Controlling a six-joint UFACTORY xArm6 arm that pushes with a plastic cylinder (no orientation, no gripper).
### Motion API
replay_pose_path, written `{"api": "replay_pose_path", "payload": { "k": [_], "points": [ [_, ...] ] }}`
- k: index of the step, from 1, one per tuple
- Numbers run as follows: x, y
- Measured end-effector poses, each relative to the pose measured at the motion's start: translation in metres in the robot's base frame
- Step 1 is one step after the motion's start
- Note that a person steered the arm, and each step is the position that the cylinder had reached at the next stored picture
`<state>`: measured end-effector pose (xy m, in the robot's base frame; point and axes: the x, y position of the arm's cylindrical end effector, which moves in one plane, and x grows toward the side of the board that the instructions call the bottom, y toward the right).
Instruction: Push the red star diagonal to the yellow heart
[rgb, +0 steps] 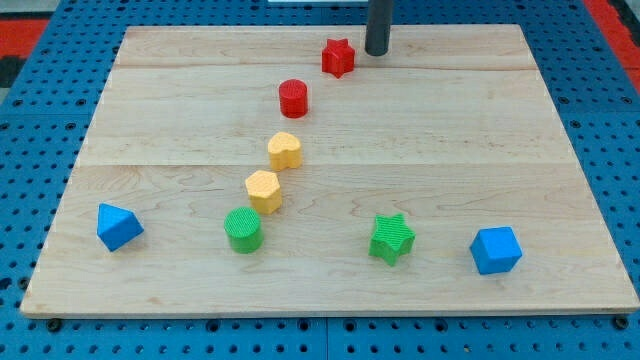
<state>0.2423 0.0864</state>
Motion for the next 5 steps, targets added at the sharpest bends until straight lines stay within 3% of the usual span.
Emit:
{"api": "replay_pose_path", "payload": {
  "k": [2, 4, 5],
  "points": [
    [0.008, 0.008],
    [-0.033, -0.104],
    [-0.008, -0.057]
  ]
}}
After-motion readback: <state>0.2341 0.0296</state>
